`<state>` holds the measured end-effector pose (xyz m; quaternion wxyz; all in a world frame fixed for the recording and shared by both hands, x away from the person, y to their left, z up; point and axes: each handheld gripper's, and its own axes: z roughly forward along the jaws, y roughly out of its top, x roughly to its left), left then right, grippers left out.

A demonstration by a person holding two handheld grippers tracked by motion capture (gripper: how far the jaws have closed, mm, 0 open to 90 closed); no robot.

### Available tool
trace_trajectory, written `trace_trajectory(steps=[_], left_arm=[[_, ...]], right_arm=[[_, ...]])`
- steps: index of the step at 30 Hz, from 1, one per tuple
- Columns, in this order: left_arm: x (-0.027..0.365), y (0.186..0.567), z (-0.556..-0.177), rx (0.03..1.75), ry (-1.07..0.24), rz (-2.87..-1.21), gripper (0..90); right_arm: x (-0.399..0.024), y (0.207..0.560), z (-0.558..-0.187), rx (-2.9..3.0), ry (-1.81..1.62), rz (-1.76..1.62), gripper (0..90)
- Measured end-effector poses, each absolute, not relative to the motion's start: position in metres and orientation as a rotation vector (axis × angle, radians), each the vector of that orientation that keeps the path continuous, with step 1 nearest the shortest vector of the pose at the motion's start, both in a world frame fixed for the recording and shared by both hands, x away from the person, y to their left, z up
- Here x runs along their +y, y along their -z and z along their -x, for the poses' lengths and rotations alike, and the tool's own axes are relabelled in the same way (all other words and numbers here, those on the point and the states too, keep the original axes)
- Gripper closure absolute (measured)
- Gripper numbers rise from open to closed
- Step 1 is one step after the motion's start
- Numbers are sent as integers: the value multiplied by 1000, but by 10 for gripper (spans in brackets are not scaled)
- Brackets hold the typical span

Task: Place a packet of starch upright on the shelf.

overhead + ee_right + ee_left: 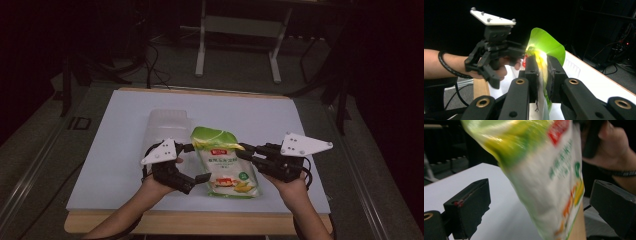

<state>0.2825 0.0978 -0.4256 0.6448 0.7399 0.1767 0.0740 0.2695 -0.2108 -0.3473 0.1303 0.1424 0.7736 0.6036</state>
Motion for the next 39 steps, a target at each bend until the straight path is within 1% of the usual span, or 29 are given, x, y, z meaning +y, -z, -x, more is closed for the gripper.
trace_trajectory(steps=[3, 4, 6, 8, 9, 10, 11, 14, 17, 21, 23, 24, 28, 34, 36, 39], left_arm=[[93, 423, -289, 394, -143, -1678, 86], [91, 423, -291, 397, -133, -1677, 147], [88, 422, -292, 382, -129, -1679, 181], [84, 423, -295, 372, -105, -1682, 304], [83, 423, -296, 355, -85, -1682, 332], [82, 423, -296, 355, -87, -1689, 379], [81, 424, -297, 355, -85, -1691, 396], [80, 424, -298, 342, -80, -1689, 531], [79, 421, -296, 318, -99, -1693, 647], [77, 414, -293, 300, -129, -1706, 748], [76, 412, -293, 292, -148, -1717, 763], [77, 411, -293, 286, -150, -1717, 786], [77, 408, -292, 273, -167, -1730, 806], [76, 401, -293, 252, -170, -1735, 808], [76, 397, -293, 246, -173, -1735, 809], [76, 391, -291, 225, -176, -1738, 809]], right_arm=[[-209, 347, -269, 2251, -1752, -412, 811], [-209, 347, -269, 2253, -1756, -411, 811], [-208, 347, -269, 2252, -1751, -398, 811], [-207, 347, -268, 2258, -1753, -389, 811], [-207, 347, -268, 2259, -1752, -388, 811], [-207, 348, -268, 2263, -1753, -389, 811], [-207, 348, -268, 2263, -1751, -390, 811], [-209, 350, -270, 2266, -1741, -397, 811], [-211, 352, -270, 2260, -1752, -409, 812], [-215, 352, -272, 2237, -1762, -419, 812], [-217, 353, -272, 2227, -1770, -427, 812], [-218, 354, -272, 2224, -1774, -431, 812], [-218, 355, -270, 2208, -1760, -424, 811], [-220, 351, -270, 2197, -1769, -414, 800], [-220, 348, -267, 2191, -1748, -411, 785], [-223, 343, -267, 2189, -1761, -401, 705]])
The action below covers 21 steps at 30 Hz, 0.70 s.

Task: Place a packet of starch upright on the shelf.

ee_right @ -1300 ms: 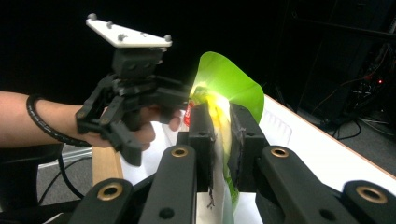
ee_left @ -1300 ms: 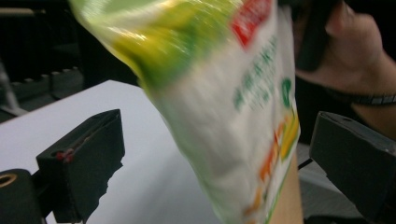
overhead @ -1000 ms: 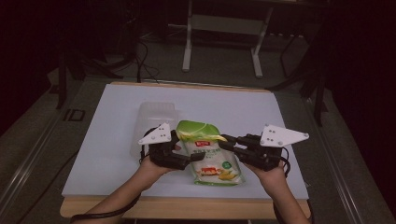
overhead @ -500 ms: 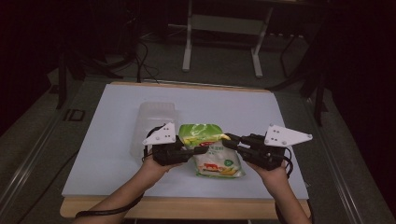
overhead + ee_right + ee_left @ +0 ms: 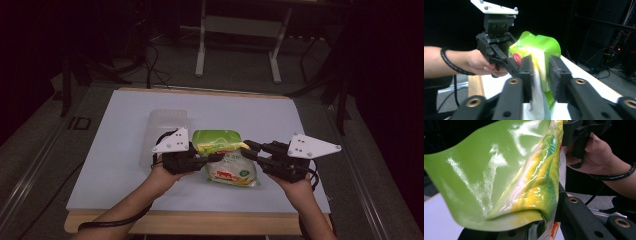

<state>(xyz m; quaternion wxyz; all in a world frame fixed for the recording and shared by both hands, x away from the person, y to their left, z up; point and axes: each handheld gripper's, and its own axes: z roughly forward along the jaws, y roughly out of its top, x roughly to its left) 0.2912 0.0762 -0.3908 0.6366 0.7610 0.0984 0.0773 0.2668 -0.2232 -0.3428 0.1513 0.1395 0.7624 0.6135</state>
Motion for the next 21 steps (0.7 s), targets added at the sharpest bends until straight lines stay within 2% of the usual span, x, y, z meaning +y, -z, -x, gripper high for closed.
trace_trajectory(steps=[2, 4, 13, 15, 21], left_arm=[[76, 387, -291, 219, -174, -1742, 809], [77, 384, -292, 217, -177, -1747, 809], [90, 369, -304, 235, -210, -1752, 809], [95, 364, -306, 236, -220, -1749, 809], [112, 348, -313, 191, -284, -1755, 808]], right_arm=[[-227, 340, -267, 2171, -1794, -415, 640], [-230, 337, -266, 2157, -1808, -438, 532], [-242, 332, -269, 2096, -1800, -549, 253], [-244, 334, -271, 2089, -1797, -559, 154], [-253, 341, -274, 2071, -1830, -578, 109]])
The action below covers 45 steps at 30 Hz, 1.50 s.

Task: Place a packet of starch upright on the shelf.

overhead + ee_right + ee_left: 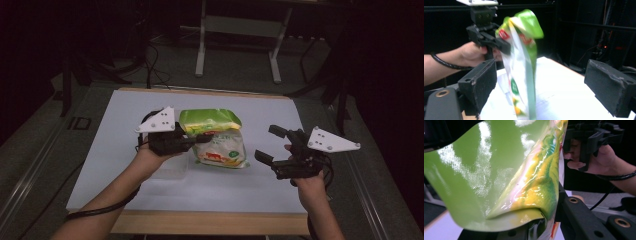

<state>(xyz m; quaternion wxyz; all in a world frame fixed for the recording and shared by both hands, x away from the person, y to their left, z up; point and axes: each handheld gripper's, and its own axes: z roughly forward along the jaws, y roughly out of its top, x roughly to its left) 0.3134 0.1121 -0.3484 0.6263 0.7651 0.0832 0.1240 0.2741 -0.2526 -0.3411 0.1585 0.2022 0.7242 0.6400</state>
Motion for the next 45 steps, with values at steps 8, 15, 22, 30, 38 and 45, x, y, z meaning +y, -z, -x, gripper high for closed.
trace_trajectory(steps=[8, 15, 22, 30, 38, 45], left_arm=[[148, 331, -330, 182, -364, -1770, 807], [174, 335, -339, 261, -435, -1812, 807], [195, 354, -348, 319, -441, -1834, 808], [213, 377, -359, 413, -461, -1886, 808], [222, 394, -365, 457, -459, -1922, 807], [220, 408, -367, 445, -455, -1978, 807]], right_arm=[[-263, 351, -277, 2069, -1831, -640, 134], [-275, 363, -278, 2052, -1826, -693, 133], [-281, 379, -279, 2088, -1729, -743, 134], [-291, 396, -276, 2093, -1738, -801, 135], [-300, 404, -275, 2095, -1749, -842, 137], [-302, 407, -275, 2093, -1755, -850, 137]])
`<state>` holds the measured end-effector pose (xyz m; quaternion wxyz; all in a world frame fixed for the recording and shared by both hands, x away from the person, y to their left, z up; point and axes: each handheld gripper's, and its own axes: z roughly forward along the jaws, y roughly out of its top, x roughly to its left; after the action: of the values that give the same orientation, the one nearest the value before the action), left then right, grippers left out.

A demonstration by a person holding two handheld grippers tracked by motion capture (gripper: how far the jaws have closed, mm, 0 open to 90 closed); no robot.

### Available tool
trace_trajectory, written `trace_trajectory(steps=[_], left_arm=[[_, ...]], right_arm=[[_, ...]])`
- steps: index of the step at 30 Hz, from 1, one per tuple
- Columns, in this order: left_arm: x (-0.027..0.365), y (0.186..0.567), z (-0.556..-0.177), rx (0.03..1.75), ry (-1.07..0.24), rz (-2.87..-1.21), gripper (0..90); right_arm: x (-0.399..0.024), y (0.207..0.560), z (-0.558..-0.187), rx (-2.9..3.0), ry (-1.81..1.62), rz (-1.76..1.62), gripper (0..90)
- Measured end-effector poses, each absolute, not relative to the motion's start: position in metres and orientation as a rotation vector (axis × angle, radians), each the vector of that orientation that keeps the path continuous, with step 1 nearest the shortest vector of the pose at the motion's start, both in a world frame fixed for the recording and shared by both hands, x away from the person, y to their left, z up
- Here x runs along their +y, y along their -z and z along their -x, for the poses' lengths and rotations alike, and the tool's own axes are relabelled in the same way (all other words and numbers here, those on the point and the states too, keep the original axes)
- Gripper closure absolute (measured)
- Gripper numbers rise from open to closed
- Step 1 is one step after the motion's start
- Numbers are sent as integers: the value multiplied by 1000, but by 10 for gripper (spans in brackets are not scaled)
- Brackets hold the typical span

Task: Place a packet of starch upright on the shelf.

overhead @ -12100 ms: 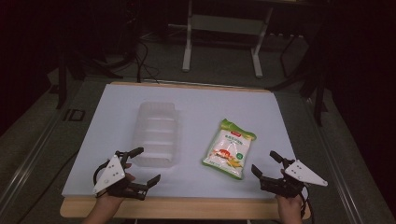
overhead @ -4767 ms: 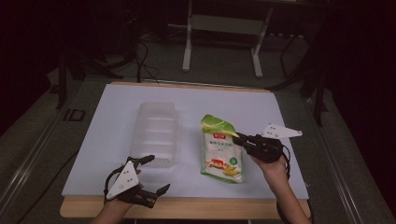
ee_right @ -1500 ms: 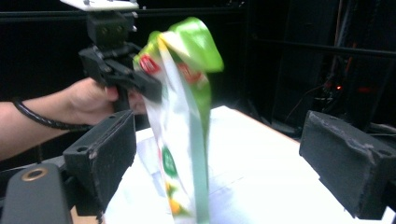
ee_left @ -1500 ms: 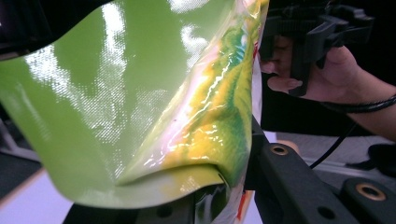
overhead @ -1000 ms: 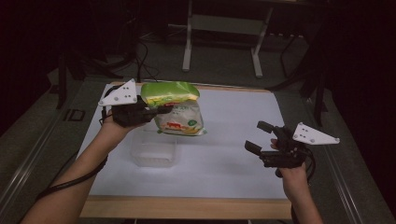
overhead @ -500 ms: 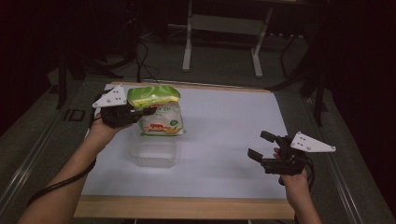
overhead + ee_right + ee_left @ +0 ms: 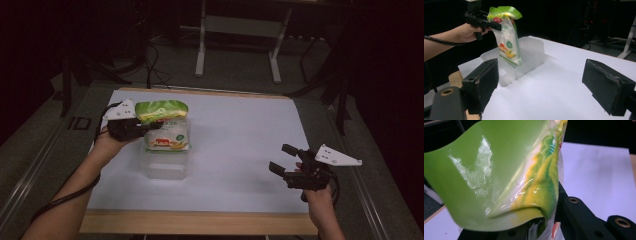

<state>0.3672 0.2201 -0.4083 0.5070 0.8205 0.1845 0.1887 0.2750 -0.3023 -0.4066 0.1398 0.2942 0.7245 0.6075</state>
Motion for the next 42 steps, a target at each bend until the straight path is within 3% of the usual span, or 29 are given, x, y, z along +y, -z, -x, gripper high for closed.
trace_trajectory(steps=[23, 35, 38, 39, 42], left_arm=[[221, 462, -374, 441, -375, -2014, 808], [225, 467, -376, 470, -366, -2000, 803], [225, 463, -376, 514, -356, -1983, 760], [225, 462, -376, 527, -352, -1980, 655], [225, 460, -373, 572, -356, -1964, 497]], right_arm=[[-299, 414, -276, 2135, -1747, -836, 138], [-296, 416, -277, 2151, -1744, -838, 138], [-295, 416, -277, 2156, -1741, -835, 137], [-295, 416, -277, 2157, -1738, -836, 137], [-296, 416, -277, 2156, -1736, -839, 137]])
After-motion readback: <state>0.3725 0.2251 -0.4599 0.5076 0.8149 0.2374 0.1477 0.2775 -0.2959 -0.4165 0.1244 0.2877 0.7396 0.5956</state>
